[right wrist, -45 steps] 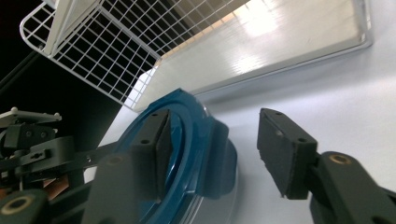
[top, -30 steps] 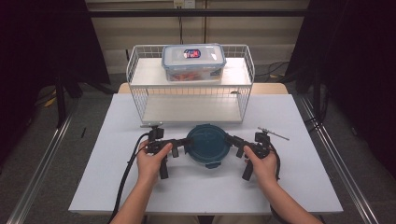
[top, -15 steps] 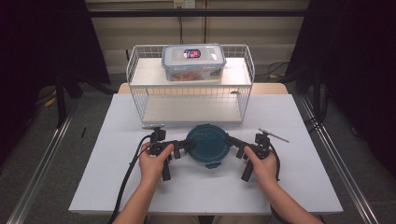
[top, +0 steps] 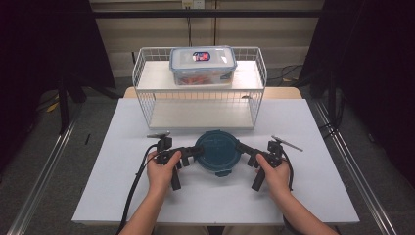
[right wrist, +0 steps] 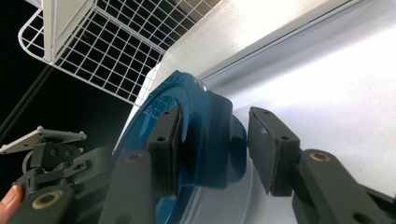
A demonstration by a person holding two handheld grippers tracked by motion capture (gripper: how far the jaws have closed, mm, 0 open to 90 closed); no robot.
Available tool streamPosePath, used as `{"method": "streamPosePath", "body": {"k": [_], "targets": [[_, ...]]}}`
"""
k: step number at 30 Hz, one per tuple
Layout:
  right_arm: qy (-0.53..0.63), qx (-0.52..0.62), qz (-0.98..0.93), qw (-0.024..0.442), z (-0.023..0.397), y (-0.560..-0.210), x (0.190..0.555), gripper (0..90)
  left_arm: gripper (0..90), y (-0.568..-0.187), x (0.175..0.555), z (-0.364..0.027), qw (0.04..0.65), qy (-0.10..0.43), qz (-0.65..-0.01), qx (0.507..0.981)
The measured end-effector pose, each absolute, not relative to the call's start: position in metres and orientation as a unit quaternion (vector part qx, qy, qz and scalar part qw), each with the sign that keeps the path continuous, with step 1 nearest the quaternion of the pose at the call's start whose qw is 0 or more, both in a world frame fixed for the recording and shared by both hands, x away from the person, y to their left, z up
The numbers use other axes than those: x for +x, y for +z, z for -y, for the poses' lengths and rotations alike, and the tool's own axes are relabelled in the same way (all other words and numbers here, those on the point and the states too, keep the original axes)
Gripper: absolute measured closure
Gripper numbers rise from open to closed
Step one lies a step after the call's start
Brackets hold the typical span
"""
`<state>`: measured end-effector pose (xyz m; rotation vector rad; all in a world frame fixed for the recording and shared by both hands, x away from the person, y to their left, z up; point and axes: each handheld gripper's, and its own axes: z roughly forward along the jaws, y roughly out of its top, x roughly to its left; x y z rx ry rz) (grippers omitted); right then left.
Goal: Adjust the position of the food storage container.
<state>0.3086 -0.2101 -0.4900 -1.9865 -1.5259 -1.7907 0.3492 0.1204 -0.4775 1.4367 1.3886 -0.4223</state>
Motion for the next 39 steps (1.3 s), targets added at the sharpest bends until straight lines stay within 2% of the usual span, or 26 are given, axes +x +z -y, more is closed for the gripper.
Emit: {"method": "streamPosePath", "body": {"k": [19,32,39], "targets": [[-0.58,-0.659,0.478,0.038,0.208,-0.491,0.306,56.0,46.5,-0.482,0.346,-0.12,0.534,-0.188,-0.597,0.569],[-0.596,-0.676,0.426,0.077,0.207,-0.496,0.306,57.6,47.1,-0.479,0.343,-0.12,0.532,-0.184,-0.601,0.567],[-0.621,-0.665,0.409,0.073,0.211,-0.487,0.305,57.9,49.8,-0.47,0.341,-0.119,0.565,-0.181,-0.583,0.556]]}}
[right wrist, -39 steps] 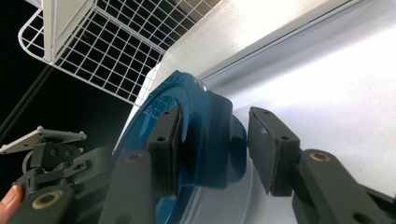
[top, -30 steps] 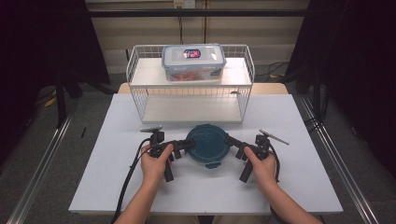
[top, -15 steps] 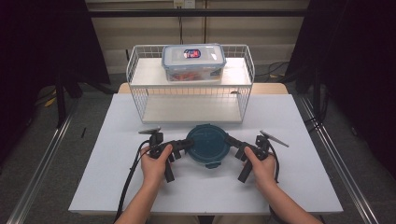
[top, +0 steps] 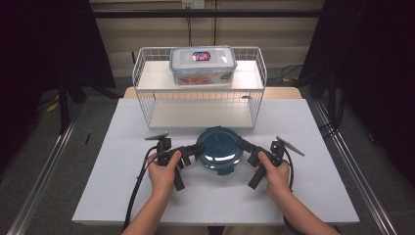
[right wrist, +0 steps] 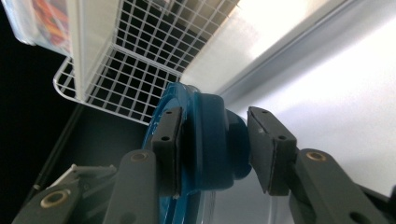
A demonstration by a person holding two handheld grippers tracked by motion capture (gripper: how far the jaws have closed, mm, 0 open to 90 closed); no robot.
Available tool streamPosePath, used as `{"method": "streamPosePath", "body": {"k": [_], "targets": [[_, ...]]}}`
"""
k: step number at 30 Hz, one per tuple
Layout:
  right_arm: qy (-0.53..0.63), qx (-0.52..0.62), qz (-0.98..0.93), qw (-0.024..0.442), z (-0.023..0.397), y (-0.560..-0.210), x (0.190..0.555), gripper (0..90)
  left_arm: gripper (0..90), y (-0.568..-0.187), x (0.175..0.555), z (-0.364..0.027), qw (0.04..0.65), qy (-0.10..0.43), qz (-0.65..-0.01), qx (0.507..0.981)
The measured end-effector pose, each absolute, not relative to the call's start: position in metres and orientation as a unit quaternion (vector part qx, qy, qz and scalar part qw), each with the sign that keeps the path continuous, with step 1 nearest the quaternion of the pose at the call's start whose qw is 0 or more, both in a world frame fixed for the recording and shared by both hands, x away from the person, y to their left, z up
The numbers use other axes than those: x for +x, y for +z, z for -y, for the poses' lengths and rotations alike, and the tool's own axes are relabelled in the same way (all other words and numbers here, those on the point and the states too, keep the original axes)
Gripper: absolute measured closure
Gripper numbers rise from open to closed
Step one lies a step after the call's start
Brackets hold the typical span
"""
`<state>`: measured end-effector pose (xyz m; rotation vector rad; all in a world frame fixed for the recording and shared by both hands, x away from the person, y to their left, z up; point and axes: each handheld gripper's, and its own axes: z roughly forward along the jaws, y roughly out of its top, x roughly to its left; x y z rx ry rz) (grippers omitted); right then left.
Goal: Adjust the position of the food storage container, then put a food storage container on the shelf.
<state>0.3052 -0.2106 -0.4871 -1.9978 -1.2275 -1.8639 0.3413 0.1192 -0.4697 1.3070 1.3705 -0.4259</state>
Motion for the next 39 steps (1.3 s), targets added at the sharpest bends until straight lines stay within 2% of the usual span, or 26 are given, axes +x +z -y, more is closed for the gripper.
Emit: {"method": "streamPosePath", "body": {"k": [7,9,39], "targets": [[-0.651,-0.652,0.379,0.092,0.207,-0.472,0.304,57.9,54.2,-0.445,0.34,-0.126,0.613,-0.164,-0.568,0.523],[-0.656,-0.65,0.37,0.098,0.206,-0.469,0.305,58.0,59.1,-0.44,0.339,-0.129,0.616,-0.154,-0.568,0.524],[-0.696,-0.622,0.35,0.078,0.188,-0.425,0.31,58.0,59.2,-0.391,0.341,-0.139,0.652,-0.11,-0.538,0.523]]}}
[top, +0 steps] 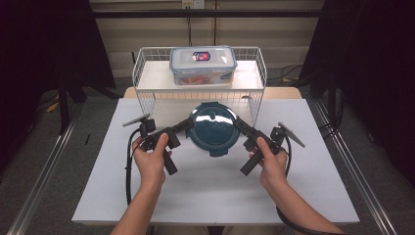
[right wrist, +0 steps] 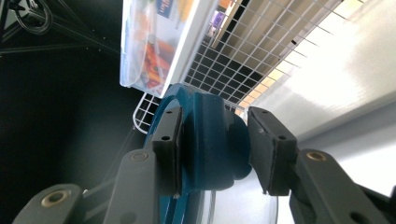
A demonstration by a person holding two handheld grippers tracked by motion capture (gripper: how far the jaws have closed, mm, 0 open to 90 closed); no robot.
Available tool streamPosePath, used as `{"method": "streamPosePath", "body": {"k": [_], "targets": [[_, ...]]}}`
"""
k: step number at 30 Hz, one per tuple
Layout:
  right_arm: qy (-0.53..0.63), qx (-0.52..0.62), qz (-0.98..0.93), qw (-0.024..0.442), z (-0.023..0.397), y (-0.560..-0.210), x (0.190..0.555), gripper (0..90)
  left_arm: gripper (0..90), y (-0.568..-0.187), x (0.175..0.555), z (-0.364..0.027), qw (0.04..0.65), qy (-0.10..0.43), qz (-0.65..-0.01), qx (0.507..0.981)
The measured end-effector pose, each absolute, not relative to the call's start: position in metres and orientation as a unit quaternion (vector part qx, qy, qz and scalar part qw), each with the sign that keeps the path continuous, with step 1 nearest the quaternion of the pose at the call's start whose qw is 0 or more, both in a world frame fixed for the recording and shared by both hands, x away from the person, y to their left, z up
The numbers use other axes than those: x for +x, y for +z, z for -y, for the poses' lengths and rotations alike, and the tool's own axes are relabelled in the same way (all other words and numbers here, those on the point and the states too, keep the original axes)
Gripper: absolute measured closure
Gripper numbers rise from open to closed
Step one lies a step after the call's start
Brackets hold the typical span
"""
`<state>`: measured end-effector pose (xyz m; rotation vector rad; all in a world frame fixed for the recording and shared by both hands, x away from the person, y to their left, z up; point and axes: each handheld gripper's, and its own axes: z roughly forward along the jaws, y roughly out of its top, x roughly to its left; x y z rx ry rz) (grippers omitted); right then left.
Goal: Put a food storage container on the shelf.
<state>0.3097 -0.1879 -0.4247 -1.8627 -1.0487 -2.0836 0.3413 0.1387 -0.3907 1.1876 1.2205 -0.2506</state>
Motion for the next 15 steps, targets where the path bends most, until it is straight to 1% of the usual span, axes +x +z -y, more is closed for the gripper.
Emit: {"method": "streamPosePath", "body": {"k": [7,10,15], "targets": [[-0.7,-0.617,0.352,0.07,0.188,-0.413,0.313,58.0,59.2,-0.381,0.344,-0.138,0.661,-0.109,-0.535,0.515],[-0.704,-0.614,0.351,0.066,0.187,-0.407,0.315,58.0,59.2,-0.375,0.345,-0.138,0.661,-0.104,-0.529,0.521],[-0.712,-0.607,0.348,0.059,0.186,-0.397,0.319,57.9,59.2,-0.365,0.347,-0.137,0.672,-0.1,-0.525,0.512]]}}
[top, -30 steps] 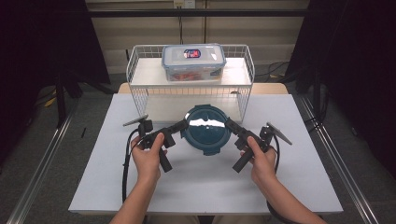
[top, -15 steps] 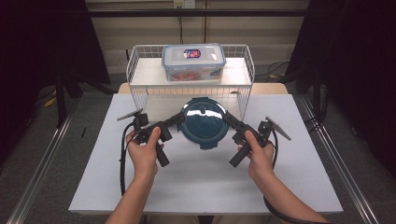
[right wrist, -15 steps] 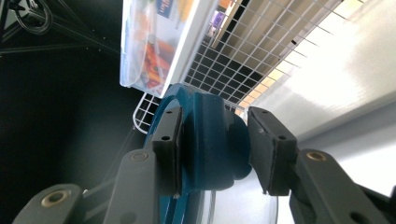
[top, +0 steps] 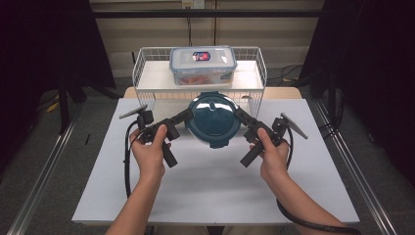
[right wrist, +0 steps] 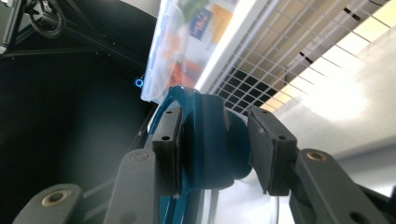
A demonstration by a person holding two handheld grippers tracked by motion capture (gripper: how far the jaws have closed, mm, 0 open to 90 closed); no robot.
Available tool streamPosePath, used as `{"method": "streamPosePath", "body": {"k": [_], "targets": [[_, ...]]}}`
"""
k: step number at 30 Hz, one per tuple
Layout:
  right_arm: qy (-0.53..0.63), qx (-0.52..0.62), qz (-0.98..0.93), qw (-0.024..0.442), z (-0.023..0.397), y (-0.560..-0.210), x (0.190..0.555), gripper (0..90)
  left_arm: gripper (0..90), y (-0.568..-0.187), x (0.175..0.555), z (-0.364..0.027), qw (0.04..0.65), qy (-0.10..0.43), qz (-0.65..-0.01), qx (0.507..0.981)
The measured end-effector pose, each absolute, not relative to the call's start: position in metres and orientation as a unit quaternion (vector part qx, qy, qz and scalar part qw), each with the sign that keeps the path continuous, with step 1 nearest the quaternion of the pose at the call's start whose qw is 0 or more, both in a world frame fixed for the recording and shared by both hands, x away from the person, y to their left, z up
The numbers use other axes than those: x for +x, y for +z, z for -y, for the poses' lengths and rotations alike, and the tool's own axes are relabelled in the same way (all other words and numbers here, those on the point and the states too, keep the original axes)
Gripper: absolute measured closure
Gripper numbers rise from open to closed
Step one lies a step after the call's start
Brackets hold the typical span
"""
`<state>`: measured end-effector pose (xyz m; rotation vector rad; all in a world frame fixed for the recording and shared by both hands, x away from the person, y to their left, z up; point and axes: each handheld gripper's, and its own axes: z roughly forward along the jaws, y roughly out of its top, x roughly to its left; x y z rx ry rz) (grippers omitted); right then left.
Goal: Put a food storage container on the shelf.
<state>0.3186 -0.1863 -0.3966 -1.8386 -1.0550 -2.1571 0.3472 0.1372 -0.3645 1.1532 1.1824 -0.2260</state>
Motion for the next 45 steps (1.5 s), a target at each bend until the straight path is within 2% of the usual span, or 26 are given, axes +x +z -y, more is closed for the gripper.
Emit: {"method": "streamPosePath", "body": {"k": [2,32,45], "targets": [[-0.714,-0.606,0.346,0.059,0.186,-0.391,0.32,58.0,59.2,-0.362,0.348,-0.139,0.673,-0.096,-0.516,0.521],[-0.754,-0.572,0.32,0.033,0.174,-0.325,0.342,58.3,59.4,-0.295,0.367,-0.142,0.714,-0.076,-0.487,0.498],[-0.763,-0.566,0.311,0.019,0.17,-0.295,0.366,58.3,59.6,-0.268,0.391,-0.142,0.725,-0.069,-0.483,0.486]]}}
